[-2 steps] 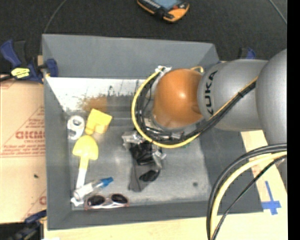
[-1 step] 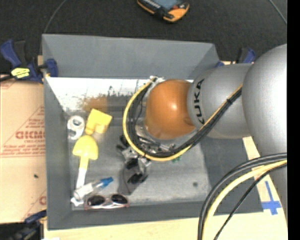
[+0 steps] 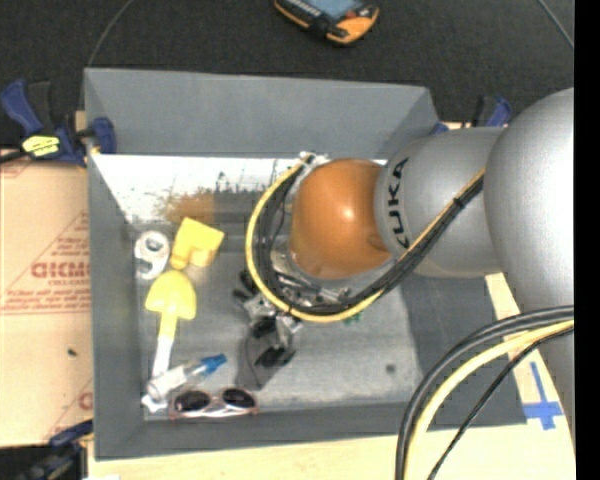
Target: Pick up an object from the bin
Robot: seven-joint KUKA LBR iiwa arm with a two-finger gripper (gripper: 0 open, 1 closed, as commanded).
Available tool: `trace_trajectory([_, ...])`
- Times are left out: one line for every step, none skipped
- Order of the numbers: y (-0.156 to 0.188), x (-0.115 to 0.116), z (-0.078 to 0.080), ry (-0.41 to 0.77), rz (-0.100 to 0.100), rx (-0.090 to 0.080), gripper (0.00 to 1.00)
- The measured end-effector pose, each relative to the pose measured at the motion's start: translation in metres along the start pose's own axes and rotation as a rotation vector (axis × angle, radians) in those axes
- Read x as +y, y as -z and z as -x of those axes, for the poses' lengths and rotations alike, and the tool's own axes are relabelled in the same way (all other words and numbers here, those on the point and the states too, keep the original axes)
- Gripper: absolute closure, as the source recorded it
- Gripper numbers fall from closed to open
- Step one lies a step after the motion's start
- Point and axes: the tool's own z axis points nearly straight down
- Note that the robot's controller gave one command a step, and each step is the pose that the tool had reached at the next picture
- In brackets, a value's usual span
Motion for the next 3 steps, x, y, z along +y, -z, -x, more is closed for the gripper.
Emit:
trace_trajectory([0.0021,0.0000,-0.0001,0.000,0.000,-0.001,1.00])
trace_trajectory([0.0061,-0.0002,0.0001,-0.001,-0.001,-0.002,1.00])
trace_trajectory([0.0118,0.0001,-0.0007,-0.001,0.001,0.001,1.00])
